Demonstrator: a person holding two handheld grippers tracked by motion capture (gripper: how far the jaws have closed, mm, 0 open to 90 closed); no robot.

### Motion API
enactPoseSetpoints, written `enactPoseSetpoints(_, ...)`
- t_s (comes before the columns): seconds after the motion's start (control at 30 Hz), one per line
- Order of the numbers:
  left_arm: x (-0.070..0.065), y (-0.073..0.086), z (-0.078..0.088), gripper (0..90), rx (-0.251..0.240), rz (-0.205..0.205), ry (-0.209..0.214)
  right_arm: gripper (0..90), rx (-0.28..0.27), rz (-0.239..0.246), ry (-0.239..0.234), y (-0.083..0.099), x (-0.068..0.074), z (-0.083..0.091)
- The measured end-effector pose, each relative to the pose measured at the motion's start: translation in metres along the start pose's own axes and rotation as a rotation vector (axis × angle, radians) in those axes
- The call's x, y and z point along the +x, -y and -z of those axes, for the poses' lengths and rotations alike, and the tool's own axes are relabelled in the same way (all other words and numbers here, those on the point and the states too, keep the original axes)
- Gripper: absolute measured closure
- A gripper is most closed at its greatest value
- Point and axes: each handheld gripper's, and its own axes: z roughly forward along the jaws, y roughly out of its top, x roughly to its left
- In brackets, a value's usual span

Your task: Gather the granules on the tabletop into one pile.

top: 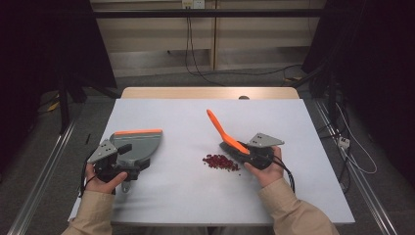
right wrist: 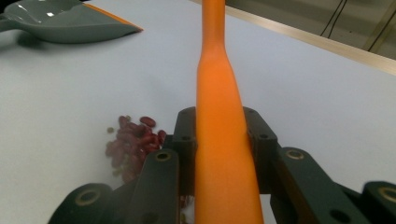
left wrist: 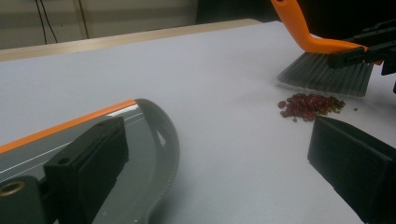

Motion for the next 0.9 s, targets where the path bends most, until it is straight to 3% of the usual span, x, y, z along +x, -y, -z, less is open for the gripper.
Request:
enactPoseSetpoints(0.23,0.001,0.001,0.0,5.1,0.018,0.005,-0.014,70.8,0.015,-0.048,0.037,0.005,-0.016,-0.001)
enactPoseSetpoints(0.43,0.002,0.004,0.001,5.4,0.044,0.013,-0.034,68.4,0.037,-0.07,0.026,0.002,-0.017,-0.001)
enactPoseSetpoints(0.63,0.004,0.008,0.003,6.2,0.088,0.003,-0.091,66.4,0.069,-0.071,0.017,-0.008,-0.016,0.0)
enactPoseSetpoints(0.7,0.005,0.011,0.006,6.9,0.105,0.02,-0.104,67.3,0.074,-0.101,0.001,-0.011,-0.017,-0.001)
enactPoseSetpoints(0.8,0.008,0.018,0.01,7.5,0.147,0.027,-0.151,70.4,0.092,-0.085,0.016,-0.011,-0.018,-0.004)
enactPoseSetpoints(0.9,0.01,0.024,0.01,7.9,0.184,0.043,-0.166,70.8,0.103,-0.075,0.017,-0.012,-0.017,-0.003)
